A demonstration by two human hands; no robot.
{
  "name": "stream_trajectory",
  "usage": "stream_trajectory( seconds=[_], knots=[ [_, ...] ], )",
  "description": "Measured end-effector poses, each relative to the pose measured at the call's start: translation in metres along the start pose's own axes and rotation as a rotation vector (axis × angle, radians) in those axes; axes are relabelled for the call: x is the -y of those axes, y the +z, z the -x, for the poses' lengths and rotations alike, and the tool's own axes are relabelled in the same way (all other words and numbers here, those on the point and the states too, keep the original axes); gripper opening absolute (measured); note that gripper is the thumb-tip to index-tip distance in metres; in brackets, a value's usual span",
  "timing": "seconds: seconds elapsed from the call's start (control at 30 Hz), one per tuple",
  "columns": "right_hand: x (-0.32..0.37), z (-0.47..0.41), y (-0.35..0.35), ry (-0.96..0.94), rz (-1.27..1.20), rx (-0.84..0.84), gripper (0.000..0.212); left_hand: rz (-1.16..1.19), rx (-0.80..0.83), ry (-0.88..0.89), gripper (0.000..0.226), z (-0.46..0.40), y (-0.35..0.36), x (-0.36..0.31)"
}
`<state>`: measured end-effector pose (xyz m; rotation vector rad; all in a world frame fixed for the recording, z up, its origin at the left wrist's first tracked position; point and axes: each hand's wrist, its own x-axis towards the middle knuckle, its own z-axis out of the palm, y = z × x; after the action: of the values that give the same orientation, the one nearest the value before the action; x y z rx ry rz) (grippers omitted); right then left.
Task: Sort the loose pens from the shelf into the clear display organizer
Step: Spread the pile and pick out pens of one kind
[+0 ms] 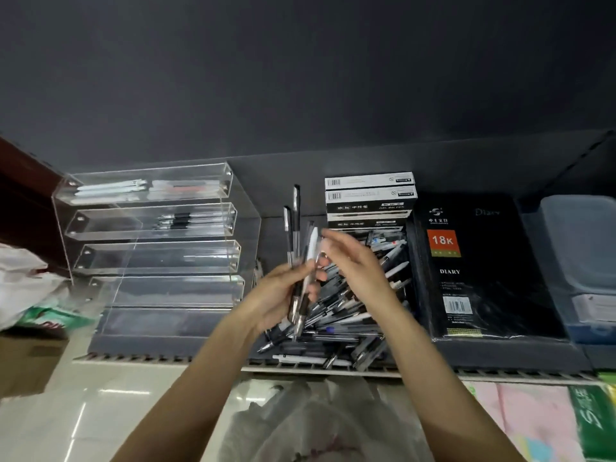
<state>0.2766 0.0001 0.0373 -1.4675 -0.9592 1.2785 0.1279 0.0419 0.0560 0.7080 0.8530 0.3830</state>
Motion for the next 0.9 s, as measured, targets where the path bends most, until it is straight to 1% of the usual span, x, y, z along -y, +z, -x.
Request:
stream_trajectory(
  seconds=[0.1,0.17,0.27,0.37,0.43,0.53,0.63,0.73,0.8,0.9],
  knots=[
    [0.012,-0.007,0.000,0.069,0.003,0.115,0.036,0.016,-0.061,0.013,0.017,0.005,0.012,0.011],
    [0.016,-0.008,-0.002,0.126,-0.027,0.159,0.030,0.041,-0.084,0.033,0.017,0.008,0.014,0.015],
    [0.018,-0.008,-0.001,0.128,-0.011,0.182,0.029,0.075,-0.083,0.042,0.021,0.011,0.017,0.017],
    [0.021,-0.006,0.002,0.110,0.034,0.187,0.022,0.052,-0.085,0.017,0.029,0.015,0.016,0.019],
    [0.022,-0.006,0.004,0.065,0.101,0.159,0.031,0.035,-0.070,-0.017,0.039,0.020,0.016,0.021],
    [0.022,-0.006,0.005,-0.034,0.148,0.090,0.041,0.011,-0.056,-0.057,0.036,0.029,0.014,0.025],
    [0.025,-0.005,0.006,-0.081,0.169,0.106,0.035,-0.001,-0.048,-0.032,0.039,0.035,0.009,0.034],
    [0.029,-0.004,0.009,-0.063,0.125,0.159,0.034,-0.005,-0.077,0.032,0.030,0.041,0.007,0.038],
    [0.033,-0.005,0.012,-0.045,0.112,0.201,0.028,-0.016,-0.085,0.074,0.029,0.046,0.005,0.038],
    [0.037,-0.007,0.021,-0.033,0.070,0.224,0.009,0.036,-0.088,0.114,0.030,0.053,-0.008,0.038]
  ],
)
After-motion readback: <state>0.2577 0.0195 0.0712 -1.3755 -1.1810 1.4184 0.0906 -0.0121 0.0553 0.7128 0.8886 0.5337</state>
